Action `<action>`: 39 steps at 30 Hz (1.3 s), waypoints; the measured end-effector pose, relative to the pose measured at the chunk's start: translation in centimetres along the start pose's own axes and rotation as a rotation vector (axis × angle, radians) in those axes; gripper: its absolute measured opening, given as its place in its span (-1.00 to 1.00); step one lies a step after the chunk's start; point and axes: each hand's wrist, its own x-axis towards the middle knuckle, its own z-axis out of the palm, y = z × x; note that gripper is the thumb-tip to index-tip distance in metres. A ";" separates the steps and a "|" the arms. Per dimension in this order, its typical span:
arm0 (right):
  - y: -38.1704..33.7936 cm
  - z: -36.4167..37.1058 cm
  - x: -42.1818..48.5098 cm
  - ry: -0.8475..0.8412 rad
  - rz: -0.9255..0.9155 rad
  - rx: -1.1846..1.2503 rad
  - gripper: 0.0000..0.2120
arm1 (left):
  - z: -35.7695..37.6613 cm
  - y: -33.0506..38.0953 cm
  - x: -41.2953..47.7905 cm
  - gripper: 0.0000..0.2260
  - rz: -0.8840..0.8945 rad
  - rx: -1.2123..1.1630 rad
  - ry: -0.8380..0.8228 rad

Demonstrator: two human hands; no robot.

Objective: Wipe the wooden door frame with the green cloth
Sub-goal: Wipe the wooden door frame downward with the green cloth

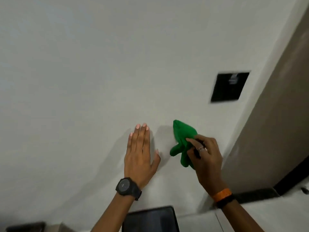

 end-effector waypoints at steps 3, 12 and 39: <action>-3.5 -3.5 8.5 0.221 -0.143 -0.018 -0.81 | -5.9 1.8 8.8 -0.35 0.071 0.016 0.168; -8.8 -14.1 27.4 0.587 -0.358 -0.045 -0.80 | -17.8 9.5 27.4 -0.34 0.275 0.123 0.430; 0.4 -29.4 53.3 0.452 -0.410 -0.555 -0.35 | -14.4 25.1 45.6 -0.37 0.433 0.221 0.613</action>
